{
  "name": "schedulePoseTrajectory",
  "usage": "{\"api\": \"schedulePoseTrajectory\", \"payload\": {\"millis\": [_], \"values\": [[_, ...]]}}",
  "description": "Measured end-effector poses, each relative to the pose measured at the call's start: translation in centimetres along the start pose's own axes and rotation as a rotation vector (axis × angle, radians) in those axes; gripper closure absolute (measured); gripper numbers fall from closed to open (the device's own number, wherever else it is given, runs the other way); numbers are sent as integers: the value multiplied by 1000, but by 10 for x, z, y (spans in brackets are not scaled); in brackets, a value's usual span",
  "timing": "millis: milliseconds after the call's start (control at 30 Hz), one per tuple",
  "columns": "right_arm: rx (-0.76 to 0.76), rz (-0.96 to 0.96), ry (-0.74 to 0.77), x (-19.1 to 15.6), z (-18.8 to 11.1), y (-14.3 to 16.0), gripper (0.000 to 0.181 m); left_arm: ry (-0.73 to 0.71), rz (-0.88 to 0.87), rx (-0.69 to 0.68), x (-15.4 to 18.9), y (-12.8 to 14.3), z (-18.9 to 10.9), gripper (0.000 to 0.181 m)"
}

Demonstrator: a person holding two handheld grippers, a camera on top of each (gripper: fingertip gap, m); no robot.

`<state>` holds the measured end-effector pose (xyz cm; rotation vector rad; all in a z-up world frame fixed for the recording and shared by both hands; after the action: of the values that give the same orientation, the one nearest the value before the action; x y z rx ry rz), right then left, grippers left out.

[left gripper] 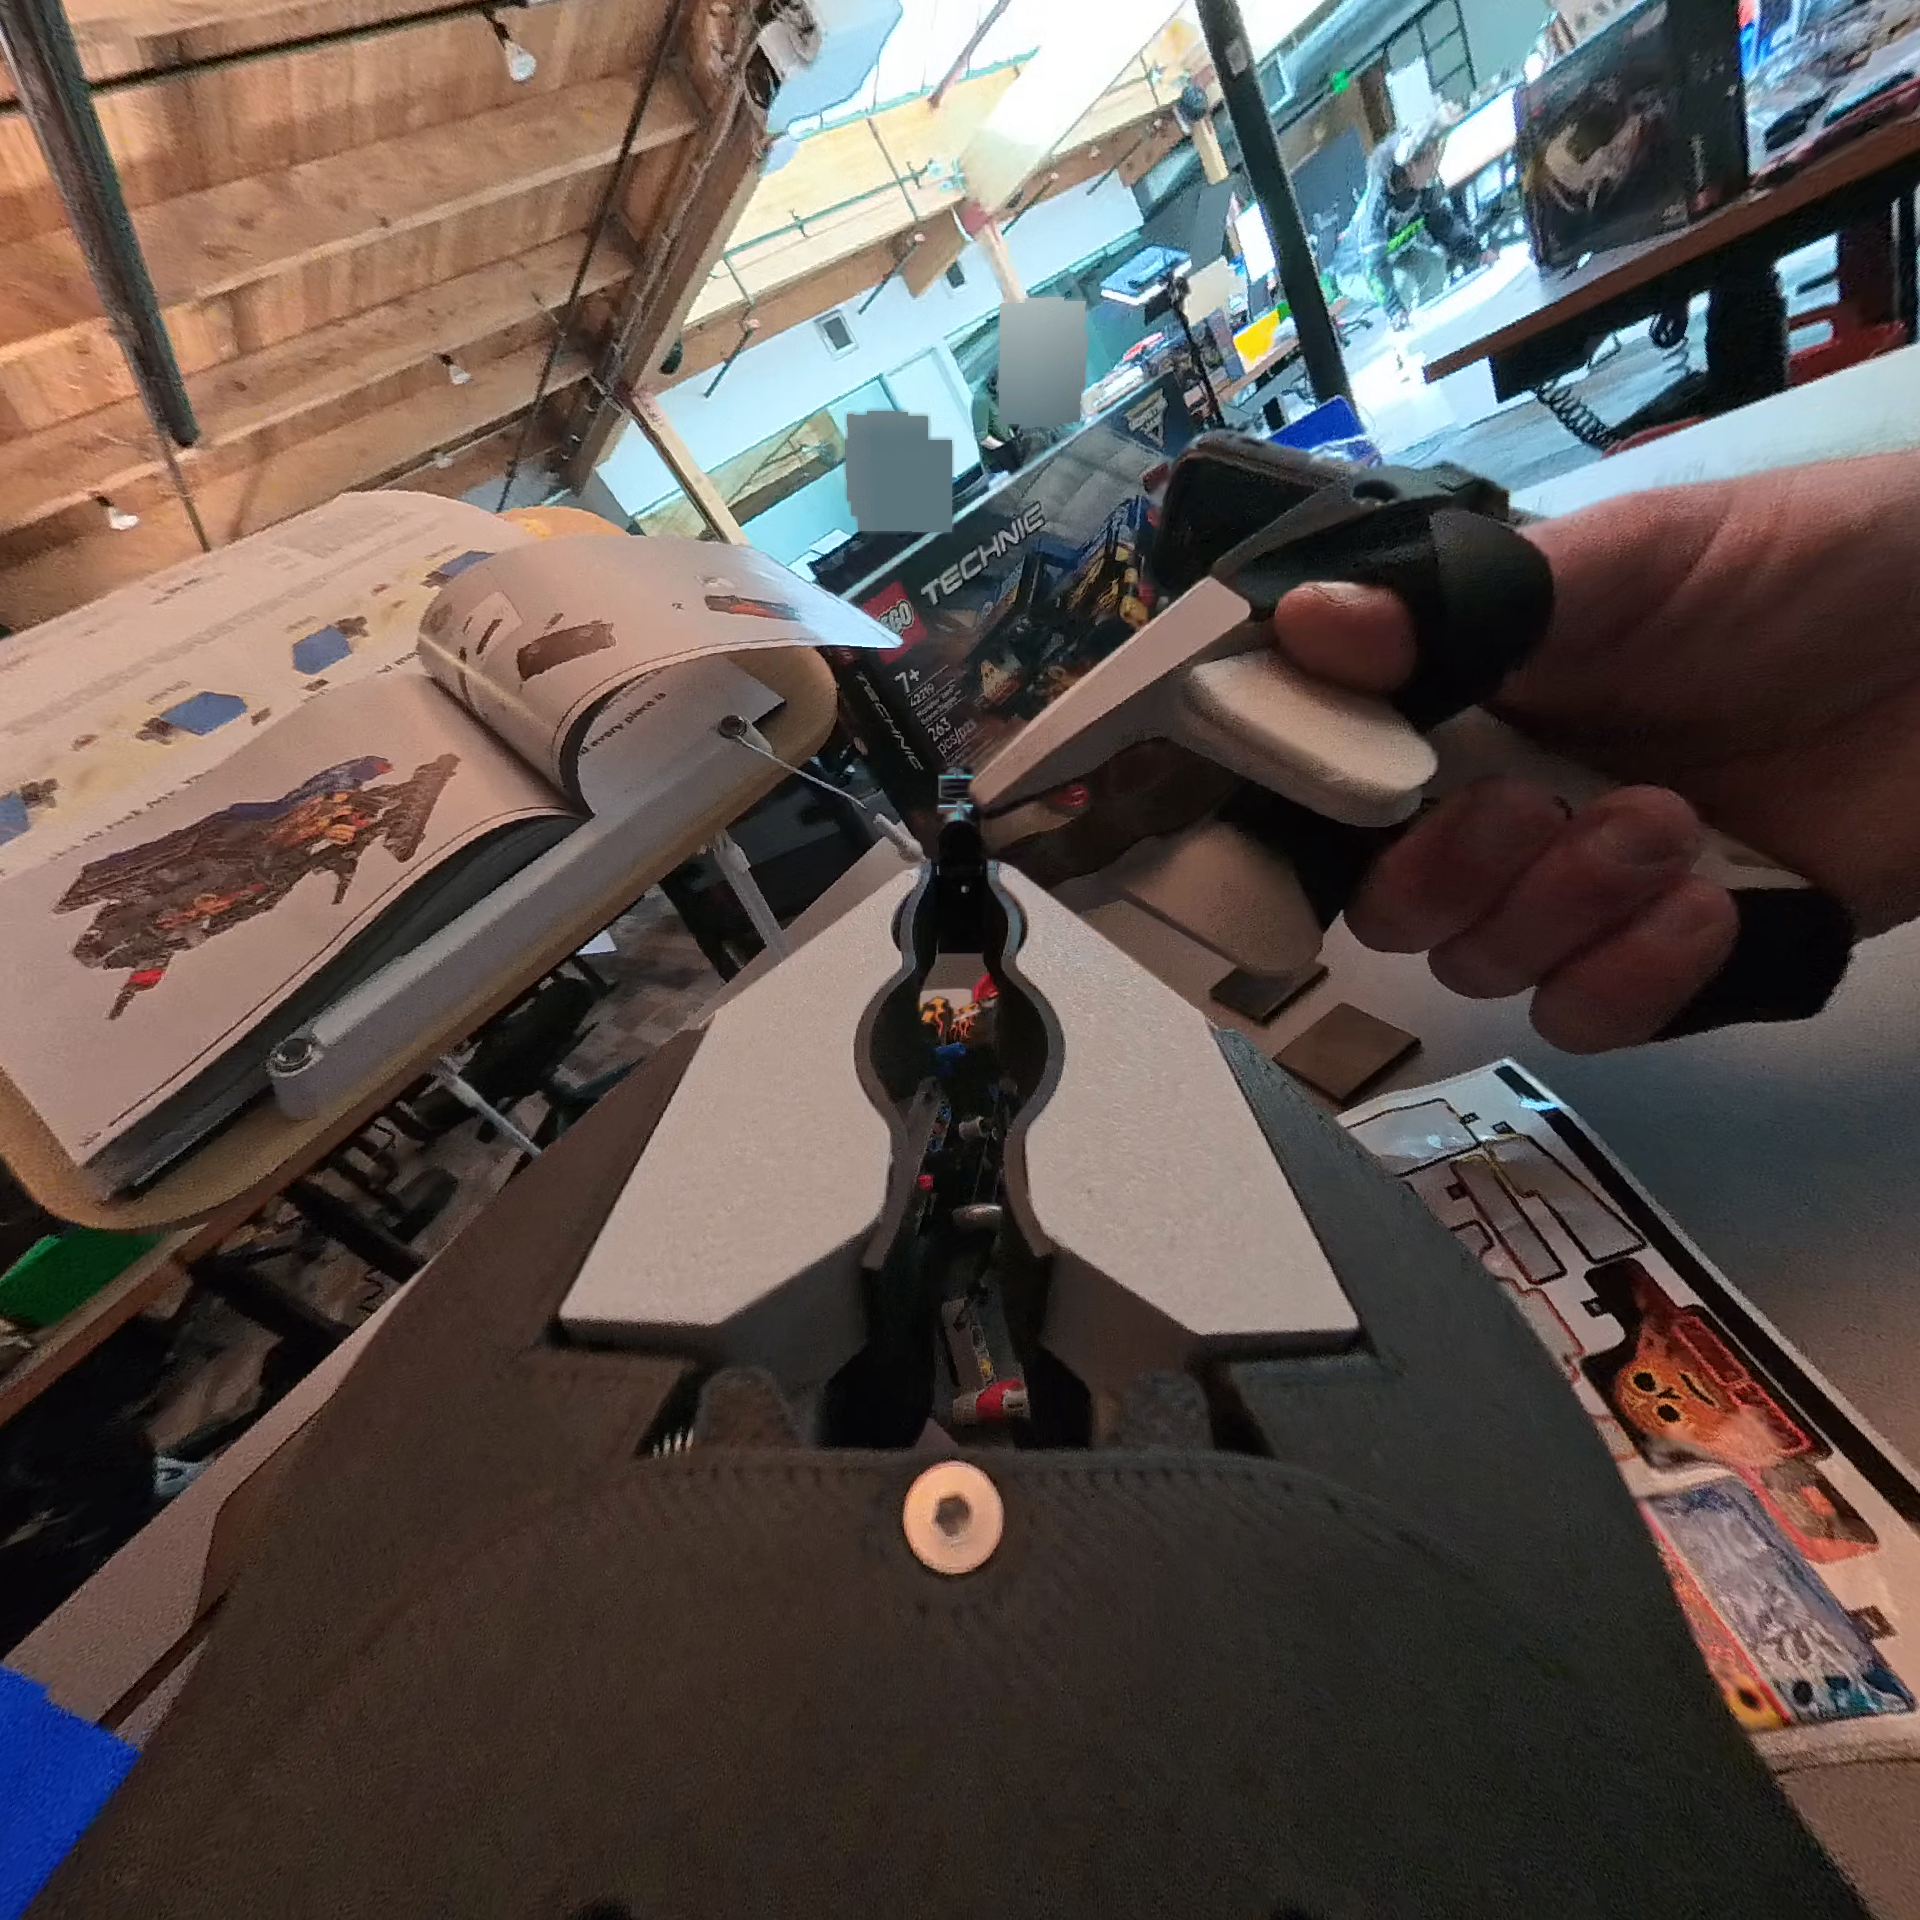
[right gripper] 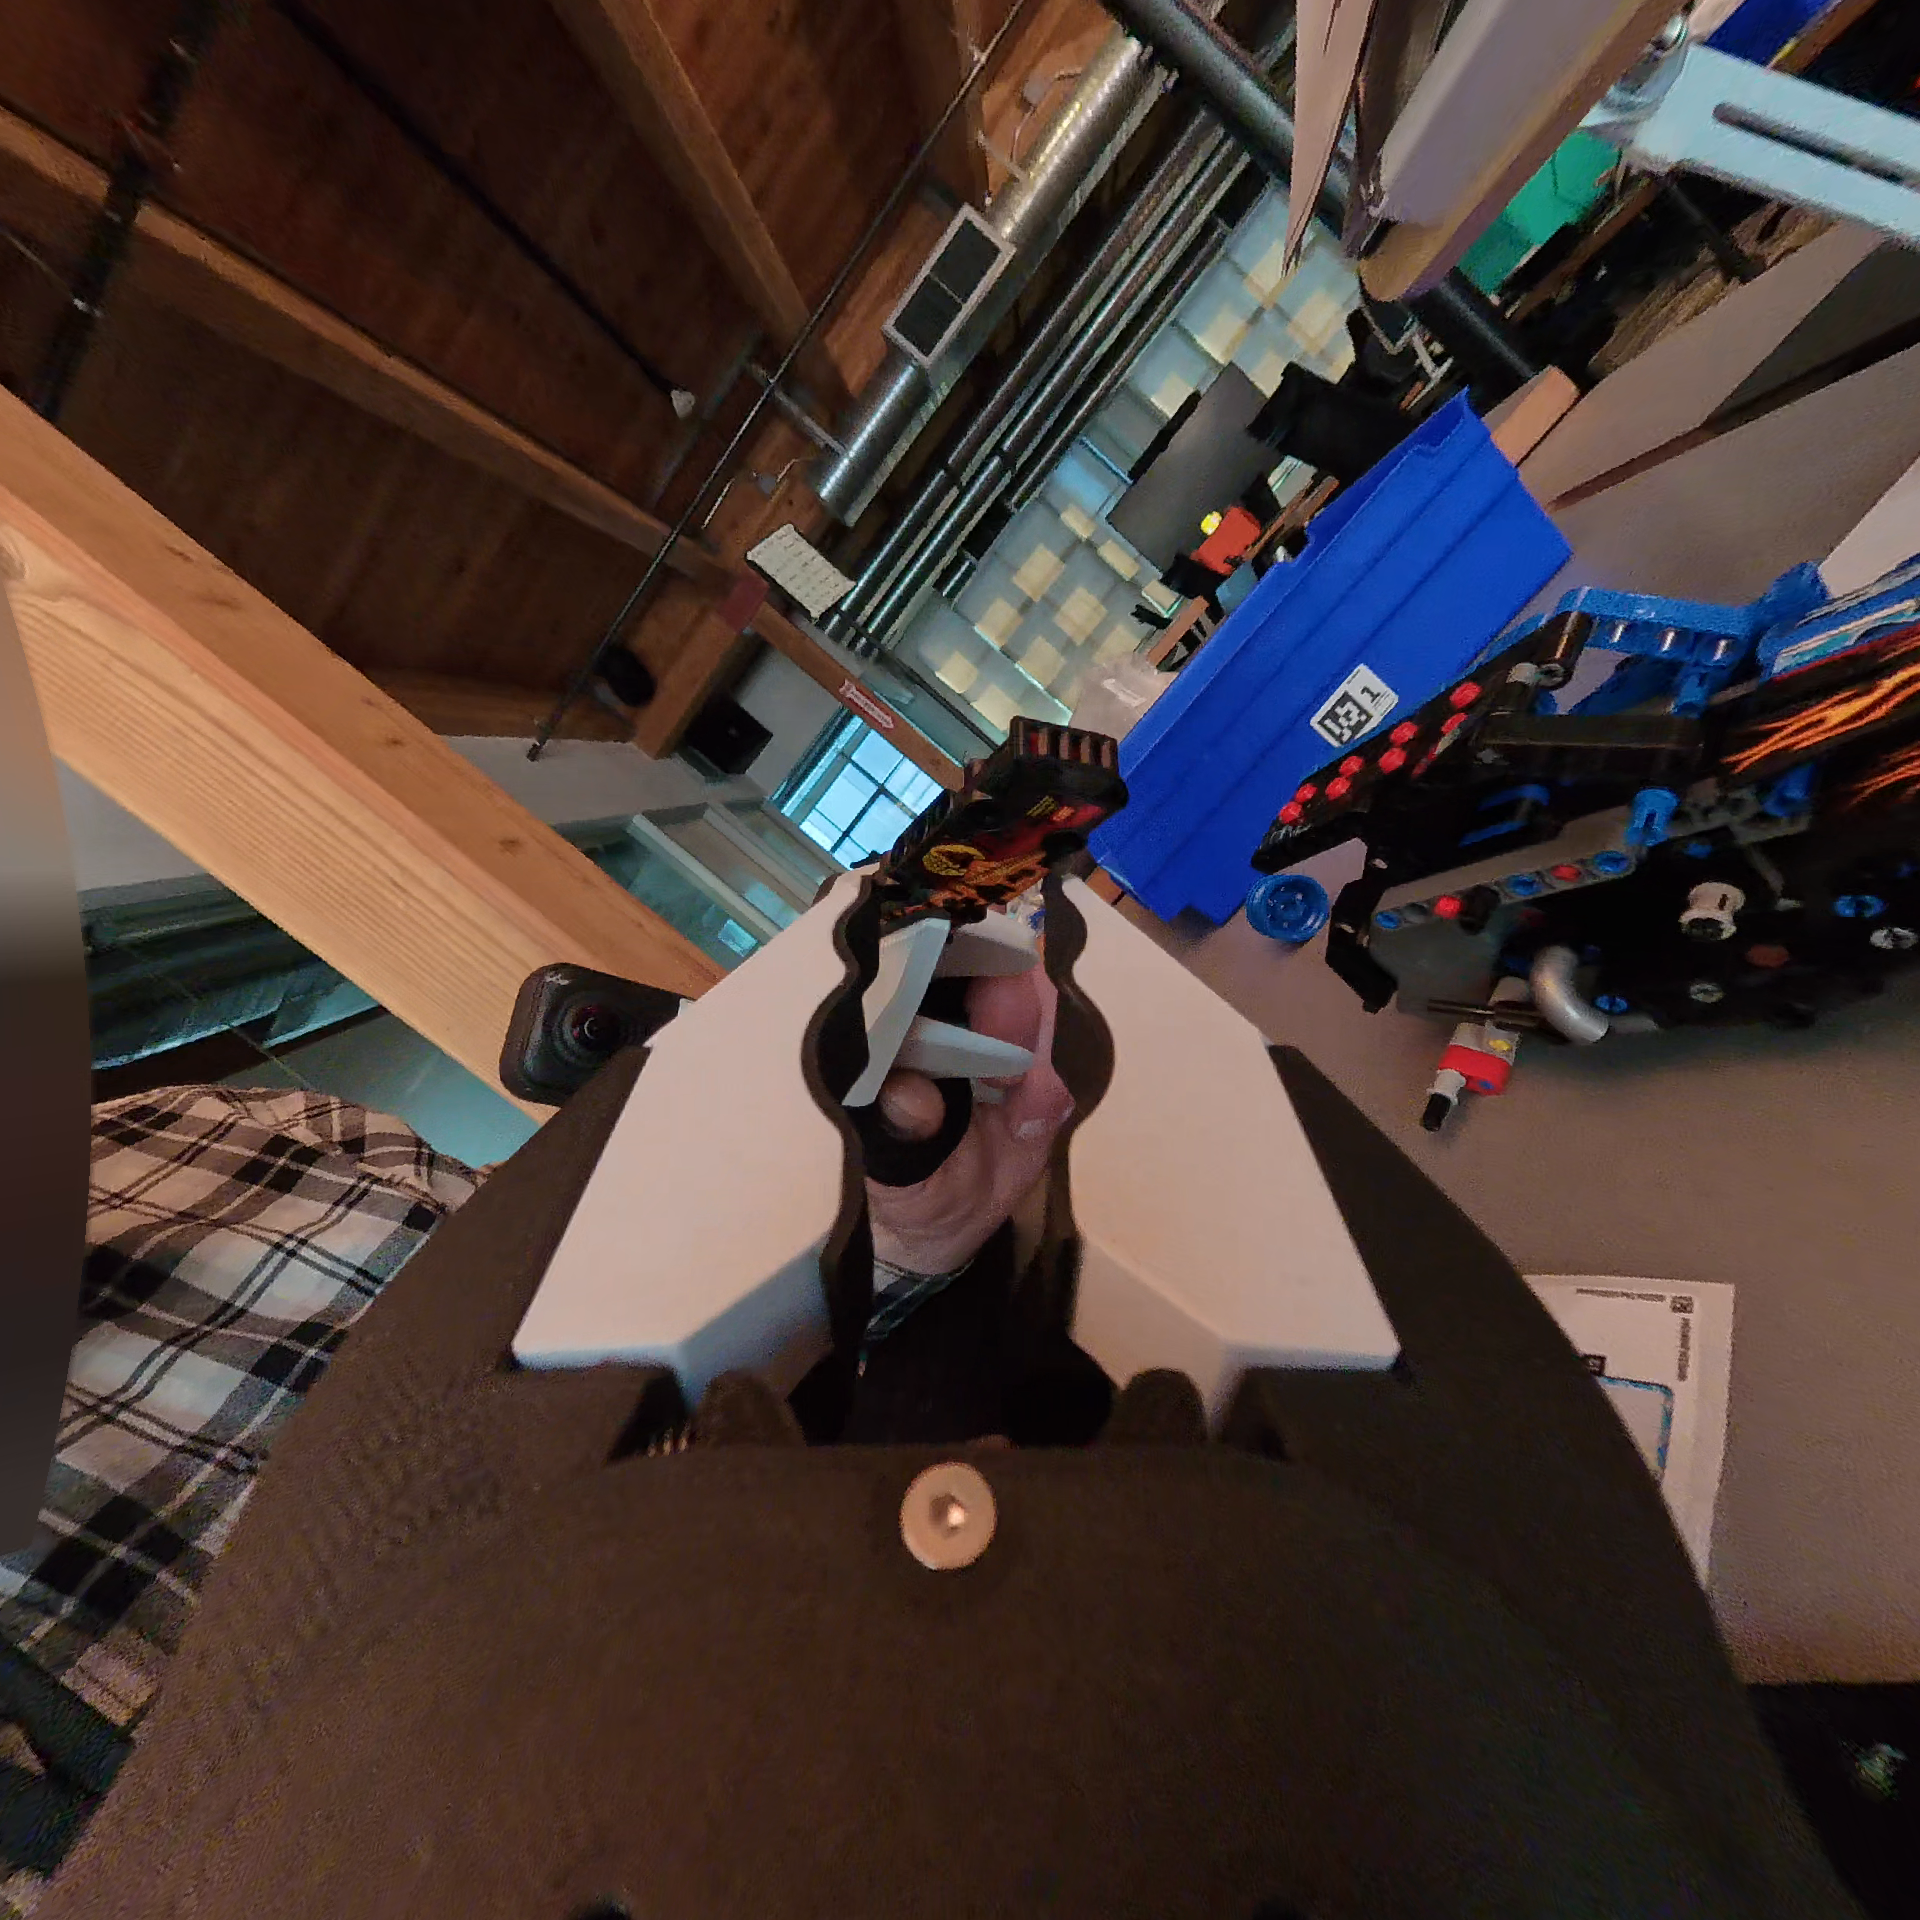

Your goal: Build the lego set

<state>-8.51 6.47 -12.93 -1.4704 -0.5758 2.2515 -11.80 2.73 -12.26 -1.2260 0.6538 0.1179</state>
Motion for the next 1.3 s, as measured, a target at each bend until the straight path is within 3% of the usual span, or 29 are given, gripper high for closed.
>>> {"api": "schedulePoseTrajectory", "payload": {"millis": [200, 300, 467, 533, 733, 900, 1000, 1100, 1167, 1233, 1300], "values": [[34, 1, -41, -5, -1, -5, 147, -2, -26, 34, 1, -5, 0, 174], [50, 26, -58, -5, -2, -5, 154, -10, -9, 40, 3, -6, 1, 174], [67, 67, -94, -7, -5, -9, 148, -6, 129, 37, 11, -8, 4, 173], [73, 87, -109, -6, -6, -8, 153, -14, 184, 35, 14, -9, 6, 173], [35, -74, -50, -7, -14, -15, 156, 58, 270, 16, 20, -13, 3, 162], [-65, -219, 172, 19, -33, -22, 156, 140, 242, -212, -33, -2, 7, 144], [-54, -204, 218, 27, -41, -29, 157, 253, 73, -521, -63, 41, 12, 125], [-101, -197, 259, 35, -45, -22, 156, 339, -182, -775, -65, 91, 3, 89], [-146, -213, 293, 41, -45, -15, 156, 358, -252, -918, -61, 120, -6, 91], [-174, -242, 323, 45, -45, -13, 157, 408, -359, -924, -46, 127, -7, 120], [-193, -259, 358, 50, -48, -13, 156, 373, -452, -913, -39, 127, -5, 125]]}}
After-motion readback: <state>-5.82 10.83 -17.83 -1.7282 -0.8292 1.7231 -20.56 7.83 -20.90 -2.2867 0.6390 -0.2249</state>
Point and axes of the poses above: each gripper's, where its closed fingertips meet, z out along the fingers, y out of its underside, x = y × z across the jaws, the point moved 3 cm from there along -z, back along the fingers, and after that the axes turned 9 degrees about x, right-handed, at the moved point
